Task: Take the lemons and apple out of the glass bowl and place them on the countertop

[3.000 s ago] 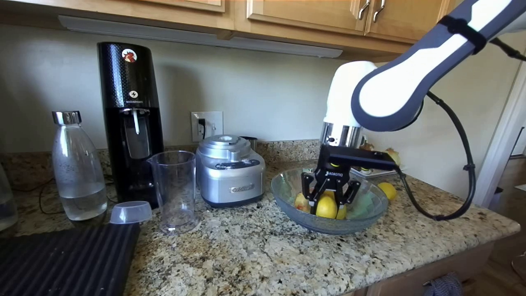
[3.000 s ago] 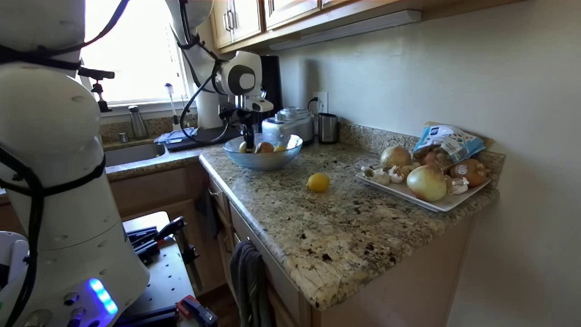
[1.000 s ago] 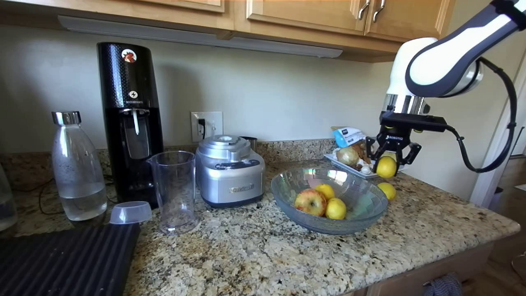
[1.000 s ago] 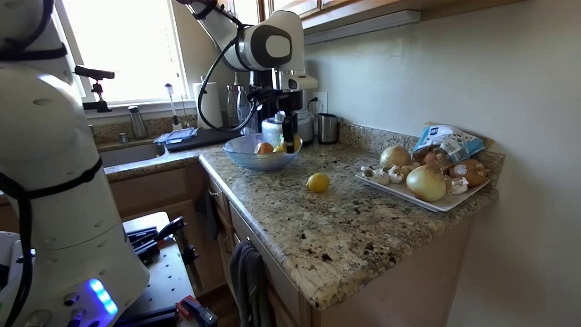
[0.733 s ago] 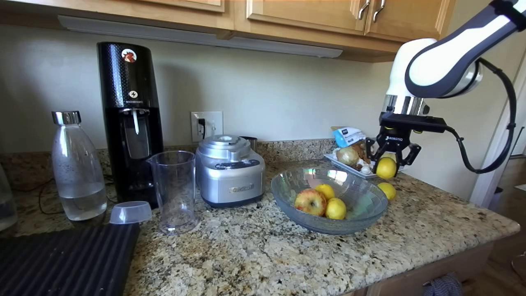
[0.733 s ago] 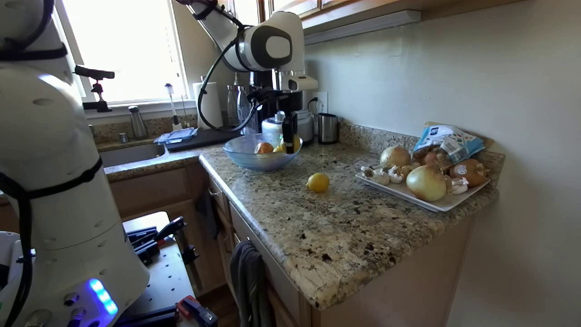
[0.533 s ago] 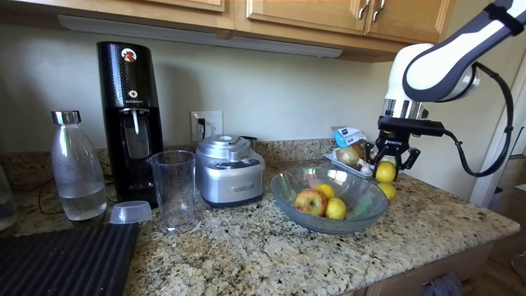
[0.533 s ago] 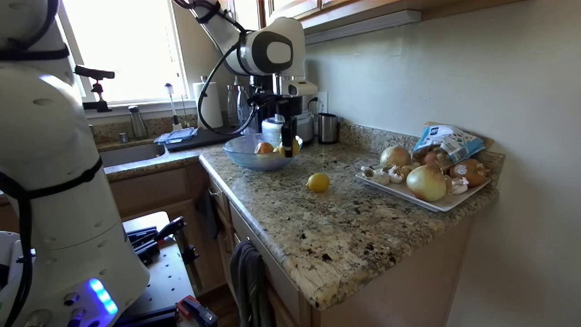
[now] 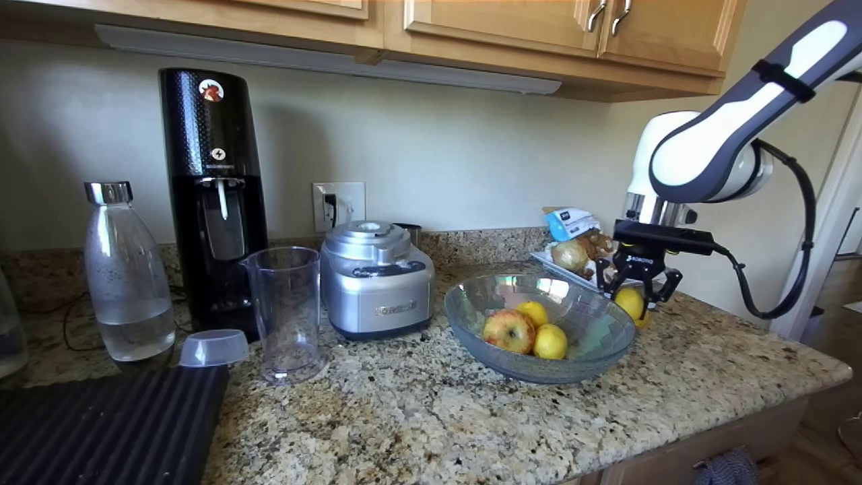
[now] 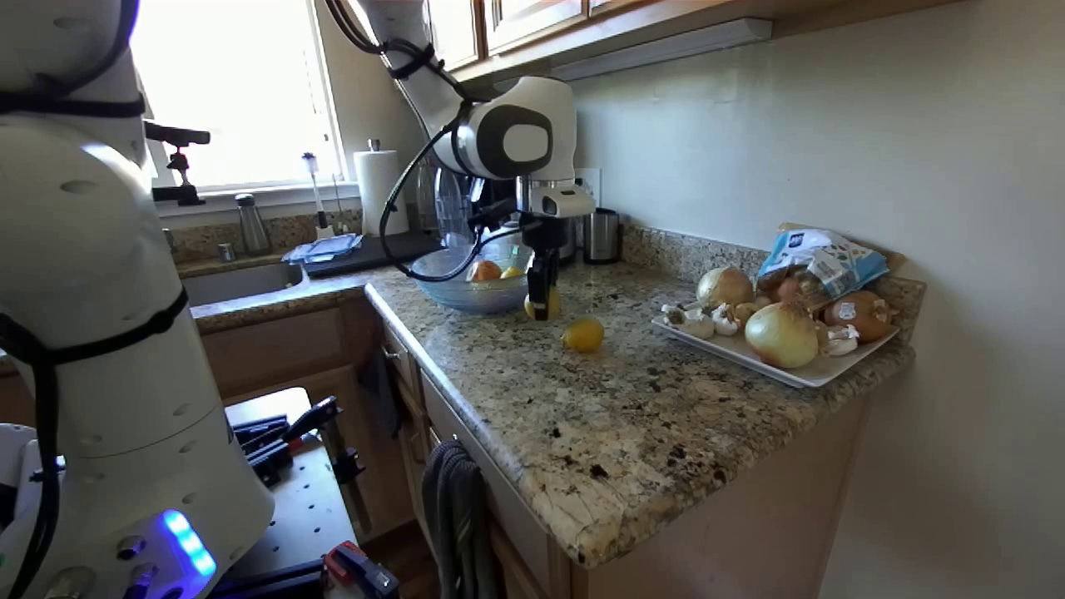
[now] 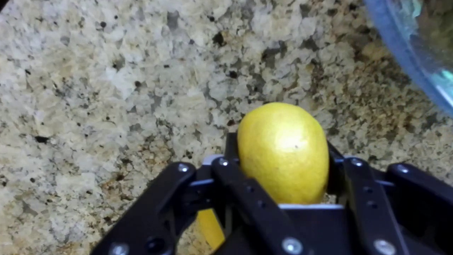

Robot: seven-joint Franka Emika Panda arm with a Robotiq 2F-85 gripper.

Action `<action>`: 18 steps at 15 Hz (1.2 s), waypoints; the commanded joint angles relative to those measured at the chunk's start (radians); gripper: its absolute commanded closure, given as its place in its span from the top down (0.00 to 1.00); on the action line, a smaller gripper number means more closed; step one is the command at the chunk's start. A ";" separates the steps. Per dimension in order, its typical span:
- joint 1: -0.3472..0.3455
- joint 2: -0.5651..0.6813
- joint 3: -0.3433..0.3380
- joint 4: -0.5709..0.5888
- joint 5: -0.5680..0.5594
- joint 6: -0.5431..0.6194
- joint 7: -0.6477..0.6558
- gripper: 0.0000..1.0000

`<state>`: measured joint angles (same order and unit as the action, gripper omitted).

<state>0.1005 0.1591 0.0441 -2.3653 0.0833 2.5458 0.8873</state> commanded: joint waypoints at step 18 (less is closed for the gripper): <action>0.073 -0.052 -0.023 -0.011 -0.040 0.041 0.081 1.00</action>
<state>0.1437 0.2036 0.0351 -2.3425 0.1062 2.6165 0.9102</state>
